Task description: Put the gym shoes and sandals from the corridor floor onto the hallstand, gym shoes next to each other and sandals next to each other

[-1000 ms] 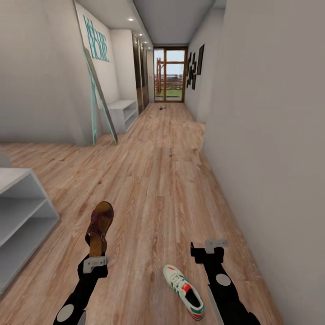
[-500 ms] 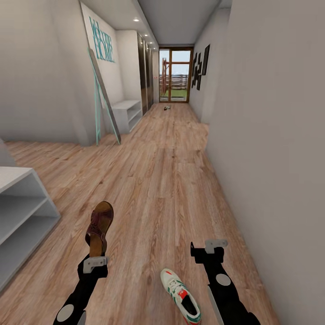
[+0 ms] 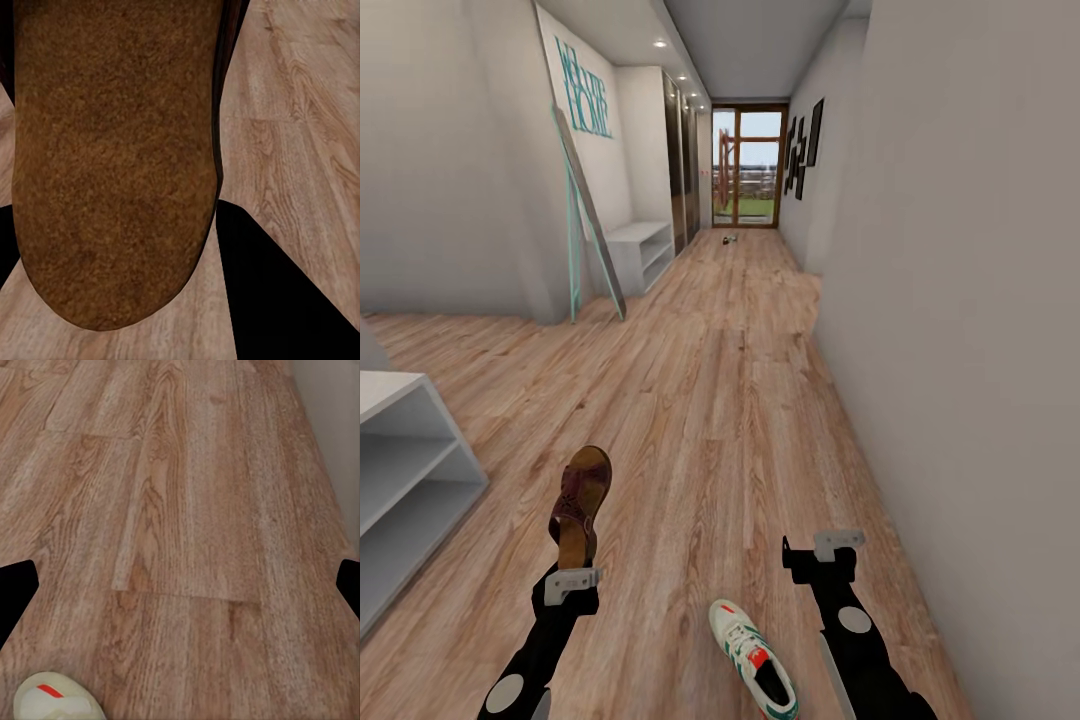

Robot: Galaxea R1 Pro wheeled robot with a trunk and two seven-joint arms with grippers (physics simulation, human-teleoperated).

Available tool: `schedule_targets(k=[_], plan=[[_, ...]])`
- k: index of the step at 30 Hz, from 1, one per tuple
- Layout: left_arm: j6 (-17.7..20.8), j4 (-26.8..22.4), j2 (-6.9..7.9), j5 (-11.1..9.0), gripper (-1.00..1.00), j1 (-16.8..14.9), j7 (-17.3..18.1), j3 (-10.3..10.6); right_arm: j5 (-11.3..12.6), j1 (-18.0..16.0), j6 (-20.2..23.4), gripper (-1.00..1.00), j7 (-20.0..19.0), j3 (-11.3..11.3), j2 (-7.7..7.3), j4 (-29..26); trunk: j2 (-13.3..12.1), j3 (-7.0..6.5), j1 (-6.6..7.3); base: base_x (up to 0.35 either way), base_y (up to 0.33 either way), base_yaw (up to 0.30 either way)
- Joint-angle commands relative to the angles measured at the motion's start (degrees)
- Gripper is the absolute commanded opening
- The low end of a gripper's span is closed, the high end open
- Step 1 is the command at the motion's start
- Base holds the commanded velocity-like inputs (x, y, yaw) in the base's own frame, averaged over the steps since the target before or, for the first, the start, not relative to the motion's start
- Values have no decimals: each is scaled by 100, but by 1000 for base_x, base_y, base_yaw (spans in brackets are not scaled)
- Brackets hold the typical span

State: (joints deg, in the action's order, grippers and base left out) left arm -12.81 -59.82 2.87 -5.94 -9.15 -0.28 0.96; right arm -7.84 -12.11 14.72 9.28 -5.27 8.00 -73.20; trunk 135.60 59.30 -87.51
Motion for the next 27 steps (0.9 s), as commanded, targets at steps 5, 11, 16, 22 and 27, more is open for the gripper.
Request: schedule_targets(k=[5, 11, 16, 22, 27], plan=[[-11, 0, 5, -39, -100, 0, 1, 10, -60, -2, 49, 100, 21, -9, 0, 12, 2, 5, 1, 0, -1, 0], [-11, 0, 3, -39, -100, -2, 0, 10, -60, -2, 49, 100, 21, -9, 0, 16, 2, 5, 1, 0, 0, 0], [-11, 1, 5, -39, -100, 0, 0, 10, -66, -2, 44, 100, 21, -9, 0, 16, 2, 5, 1, 0, 0, 0], [-11, -60, 10, -39, -100, -3, 9, 12, -75, -2, 45, 100, 17, -9, -2, 21, 2, 5, 1, 0, 0, 0], [63, -894, 61, -36, -100, -6, 19, -188, -101, -2, 50, 100, 4, -9, -50, 49, 2, 5, 1, 0, 0, 0]])
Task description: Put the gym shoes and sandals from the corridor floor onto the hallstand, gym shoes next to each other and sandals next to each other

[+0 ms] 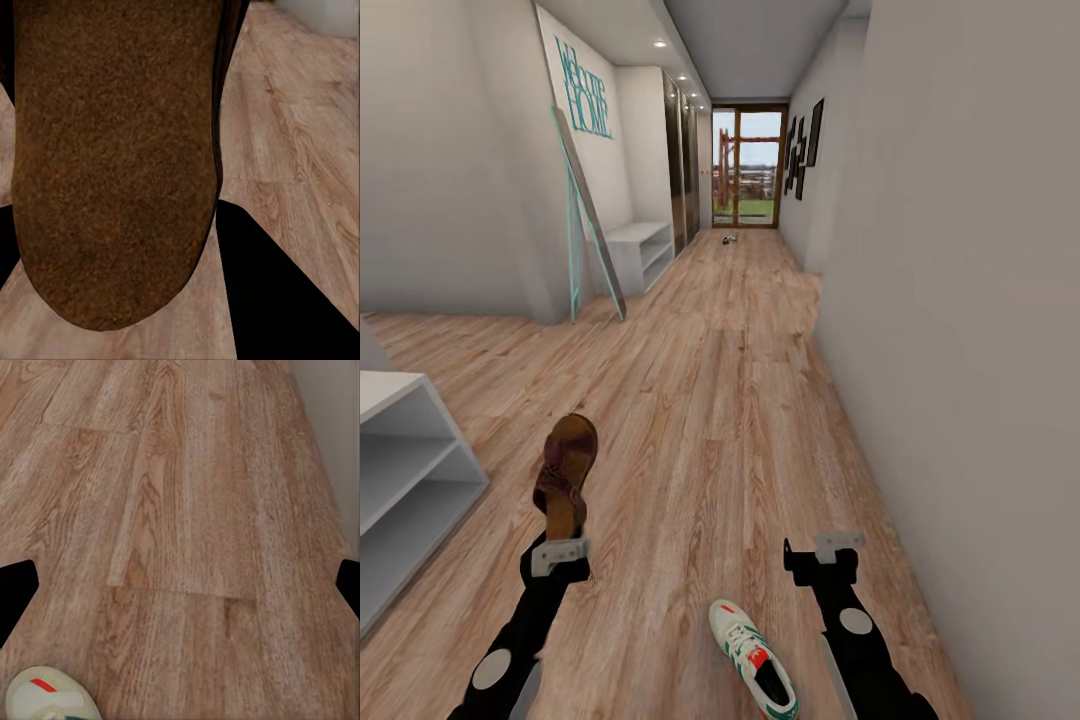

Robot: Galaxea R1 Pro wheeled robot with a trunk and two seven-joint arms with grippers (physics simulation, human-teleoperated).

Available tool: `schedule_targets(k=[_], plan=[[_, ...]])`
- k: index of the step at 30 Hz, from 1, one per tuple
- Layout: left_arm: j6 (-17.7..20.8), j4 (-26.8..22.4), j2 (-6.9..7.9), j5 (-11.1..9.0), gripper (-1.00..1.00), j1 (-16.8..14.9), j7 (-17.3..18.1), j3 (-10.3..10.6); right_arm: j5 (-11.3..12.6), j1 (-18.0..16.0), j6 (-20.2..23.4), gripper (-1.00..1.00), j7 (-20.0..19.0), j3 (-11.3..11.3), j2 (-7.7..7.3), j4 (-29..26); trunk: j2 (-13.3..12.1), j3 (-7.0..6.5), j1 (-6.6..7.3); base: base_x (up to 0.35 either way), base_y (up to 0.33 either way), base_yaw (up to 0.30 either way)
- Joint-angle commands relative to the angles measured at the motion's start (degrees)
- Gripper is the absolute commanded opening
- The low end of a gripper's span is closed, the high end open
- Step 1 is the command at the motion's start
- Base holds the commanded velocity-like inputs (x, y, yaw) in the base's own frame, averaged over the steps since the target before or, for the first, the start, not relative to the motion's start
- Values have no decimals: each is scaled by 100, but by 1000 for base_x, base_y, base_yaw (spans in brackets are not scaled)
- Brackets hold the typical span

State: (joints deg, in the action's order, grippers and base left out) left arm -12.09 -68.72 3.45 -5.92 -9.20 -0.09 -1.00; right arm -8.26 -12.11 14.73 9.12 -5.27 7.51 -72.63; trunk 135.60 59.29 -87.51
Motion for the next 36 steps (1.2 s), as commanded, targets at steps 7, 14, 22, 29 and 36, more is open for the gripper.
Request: schedule_targets(k=[7, 14, 22, 29, 36], plan=[[104, -837, 1, -56, -100, -31, 32, -569, -62, -2, 51, 100, 20, 1, -12, 267, 2, 5, 1, 0, 0, 0], [530, -1008, 3, -53, -100, -37, 61, -635, -111, -2, 32, 100, 25, 16, -13, 547, 2, 5, 1, 0, 0, 0], [661, -1017, -26, 7, -100, -31, 87, -482, -113, -2, 24, 100, 52, -9, 16, 290, 2, 5, 1, 0, 0, 0], [2144, -1015, -27, 7, -100, -632, 94, -102, -178, -2, -530, 100, 16, -5, -43, 1383, 2, 5, 1, 0, 0, 0], [2435, -988, 43, 6, -100, -786, 146, -53, -1016, -2, -1243, 100, 3, -456, -55, 2312, 2, 5, 1, 0, 0, 0]])
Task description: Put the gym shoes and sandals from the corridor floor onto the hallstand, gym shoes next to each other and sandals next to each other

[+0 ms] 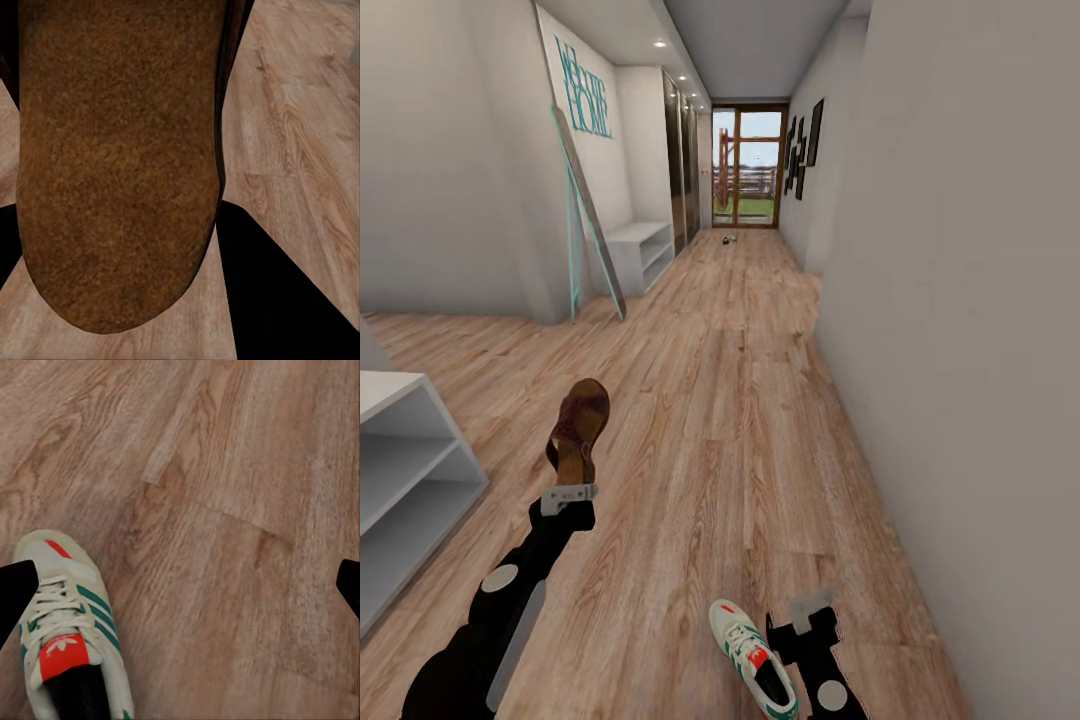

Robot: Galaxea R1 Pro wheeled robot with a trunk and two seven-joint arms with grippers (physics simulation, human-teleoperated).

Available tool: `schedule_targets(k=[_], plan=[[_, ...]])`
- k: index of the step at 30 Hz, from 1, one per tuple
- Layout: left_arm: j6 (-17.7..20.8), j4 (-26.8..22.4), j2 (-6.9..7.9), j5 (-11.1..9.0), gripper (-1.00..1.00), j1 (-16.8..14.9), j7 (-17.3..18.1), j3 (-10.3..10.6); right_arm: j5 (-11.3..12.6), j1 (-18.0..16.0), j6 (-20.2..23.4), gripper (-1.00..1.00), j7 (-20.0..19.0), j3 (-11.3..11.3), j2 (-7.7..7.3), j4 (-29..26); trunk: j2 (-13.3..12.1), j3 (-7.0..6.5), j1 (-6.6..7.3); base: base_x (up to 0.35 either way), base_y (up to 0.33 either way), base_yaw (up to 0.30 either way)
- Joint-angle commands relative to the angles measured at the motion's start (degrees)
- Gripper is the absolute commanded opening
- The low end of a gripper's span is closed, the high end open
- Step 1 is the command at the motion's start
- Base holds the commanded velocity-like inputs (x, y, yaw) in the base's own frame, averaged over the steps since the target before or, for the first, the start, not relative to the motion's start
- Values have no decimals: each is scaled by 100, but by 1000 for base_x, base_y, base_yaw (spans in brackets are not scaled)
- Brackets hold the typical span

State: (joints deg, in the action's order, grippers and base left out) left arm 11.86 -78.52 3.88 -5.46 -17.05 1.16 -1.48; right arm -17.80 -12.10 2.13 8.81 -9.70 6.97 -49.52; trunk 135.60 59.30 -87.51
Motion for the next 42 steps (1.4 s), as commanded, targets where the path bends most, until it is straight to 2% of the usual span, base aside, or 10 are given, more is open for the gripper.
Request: schedule_targets(k=[1, 5, 11, 14, 20, 25, 27, 31, 35, 42], plan=[[44, -2, 4, -40, -100, -5, 44, -6, -129, -3, -39, 100, 31, -30, -1, 43, 2, 5, 1, 0, 0, 0], [61, 40, 24, -45, -100, -16, 378, -46, -342, -3, -312, 100, -273, -79, -12, 201, 2, 5, 1, 0, 0, 0], [96, 48, 195, -41, -100, -33, 727, -112, -386, -3, -386, 100, -1127, -63, -154, 274, 2, 5, 1, 0, 0, 0], [99, 42, 265, -29, -100, -19, 778, -92, -389, -3, -393, 100, -1309, -60, -214, 282, 2, 5, 1, 0, 0, 0], [112, -6, 316, 72, -100, 35, 798, -113, -390, -3, -402, 100, -1365, -55, -246, 271, 2, 5, 1, 0, 0, 0], [114, -10, 316, 15, -100, 37, 806, -127, -387, -3, -397, 100, -1358, -43, -248, 225, 82, 41, -43, 0, 0, 0], [114, -15, 327, 19, -100, 21, 800, -132, -367, -106, -347, 100, -1387, 206, -237, -133, 82, 41, -43, 0, 0, 0], [121, -22, 331, 16, -100, -10, 801, -133, -349, -575, -75, 100, -1404, 251, -200, -208, 82, 41, -43, 0, 0, 0], [160, -99, 327, 8, -100, -143, 799, -135, -347, -730, 221, 100, -1418, 255, -194, -188, 82, 41, -43, 0, 0, 0], [828, -188, 318, 2, -100, -609, 804, -128, -342, -780, 331, 100, -1423, 271, -201, -175, 203, 95, -109, 0, 0, 0]])
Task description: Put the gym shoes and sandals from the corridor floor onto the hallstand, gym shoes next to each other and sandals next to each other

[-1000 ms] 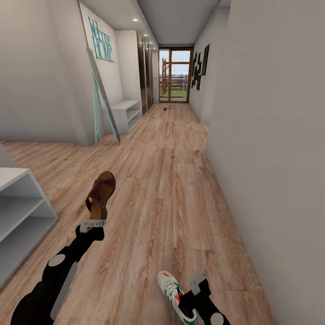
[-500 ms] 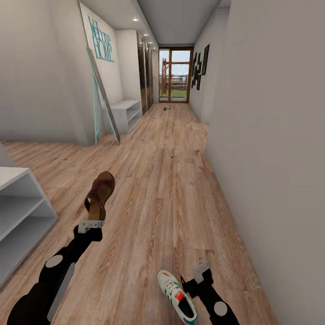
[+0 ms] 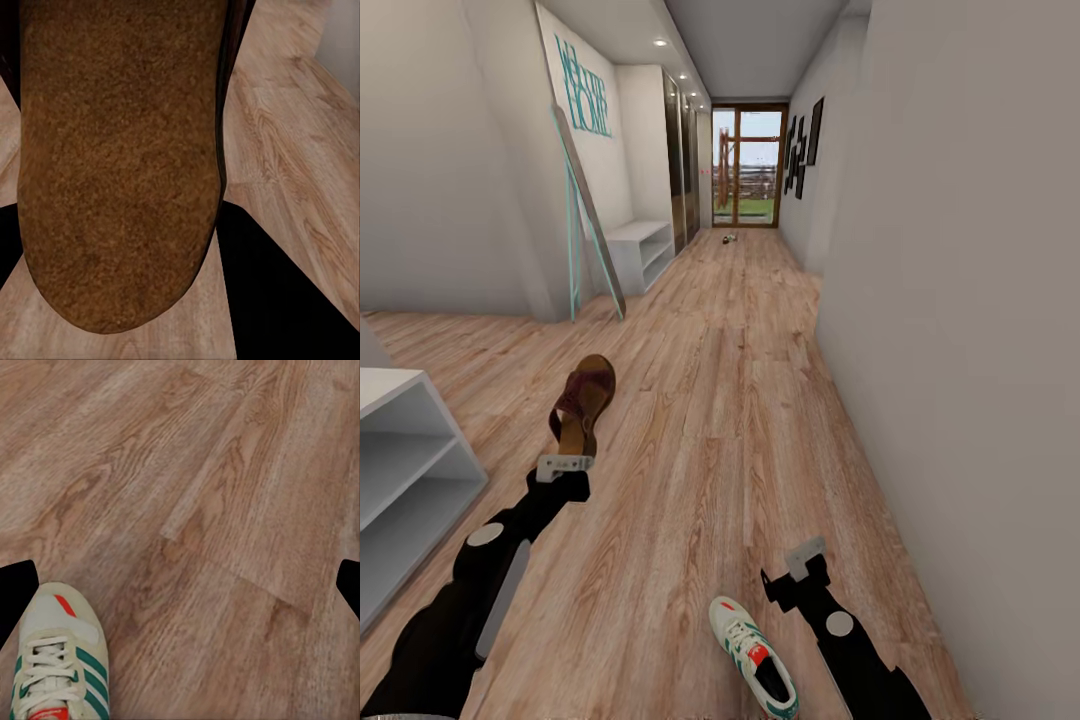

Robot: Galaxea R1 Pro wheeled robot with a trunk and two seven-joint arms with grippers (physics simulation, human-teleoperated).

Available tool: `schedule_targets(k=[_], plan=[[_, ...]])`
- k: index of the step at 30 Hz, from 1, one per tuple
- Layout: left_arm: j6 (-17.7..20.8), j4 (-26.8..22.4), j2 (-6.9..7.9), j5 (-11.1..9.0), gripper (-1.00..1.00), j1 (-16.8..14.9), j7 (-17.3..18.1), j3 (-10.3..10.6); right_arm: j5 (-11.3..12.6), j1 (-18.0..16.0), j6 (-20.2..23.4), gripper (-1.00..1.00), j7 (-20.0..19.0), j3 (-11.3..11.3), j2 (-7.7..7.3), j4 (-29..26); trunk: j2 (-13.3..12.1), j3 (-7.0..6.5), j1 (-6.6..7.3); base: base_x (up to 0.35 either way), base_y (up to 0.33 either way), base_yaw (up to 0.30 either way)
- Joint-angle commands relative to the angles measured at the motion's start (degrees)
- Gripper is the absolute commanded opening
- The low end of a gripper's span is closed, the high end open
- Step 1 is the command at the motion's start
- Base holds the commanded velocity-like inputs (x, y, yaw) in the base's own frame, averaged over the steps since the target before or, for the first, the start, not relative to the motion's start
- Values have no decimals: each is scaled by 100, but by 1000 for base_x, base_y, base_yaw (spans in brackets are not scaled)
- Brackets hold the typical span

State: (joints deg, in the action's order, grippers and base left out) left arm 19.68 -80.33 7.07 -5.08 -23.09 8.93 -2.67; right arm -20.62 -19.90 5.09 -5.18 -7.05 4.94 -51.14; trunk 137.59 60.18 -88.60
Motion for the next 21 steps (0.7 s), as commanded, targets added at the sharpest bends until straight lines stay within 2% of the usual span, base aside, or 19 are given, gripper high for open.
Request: schedule_targets(k=[1, 7, 14, 19, 21], plan=[[94, -11, -2, -37, -100, -29, 29, -7, -47, -3, 38, 100, -25, 4, 0, -9, 44, 24, -21, 0, 0, 0], [166, 0, -3, -26, -100, -36, 41, -6, -1, -5, 44, 100, -36, 5, -12, 35, 285, 144, -153, 0, 0, 0], [168, 36, -3, -9, -100, -13, 47, -13, 5, -6, 30, 100, -44, 2, -19, 585, 565, 326, -307, 0, 0, 1], [168, 42, -3, 1, -100, -11, 47, -11, 8, -6, 13, 100, -50, -15, -18, 774, 572, 481, -320, 0, 0, 54], [168, 43, -3, 8, -100, -7, 48, -8, 7, -6, 11, 100, -57, -26, -12, 801, 572, 494, -320, 0, 0, 76]])
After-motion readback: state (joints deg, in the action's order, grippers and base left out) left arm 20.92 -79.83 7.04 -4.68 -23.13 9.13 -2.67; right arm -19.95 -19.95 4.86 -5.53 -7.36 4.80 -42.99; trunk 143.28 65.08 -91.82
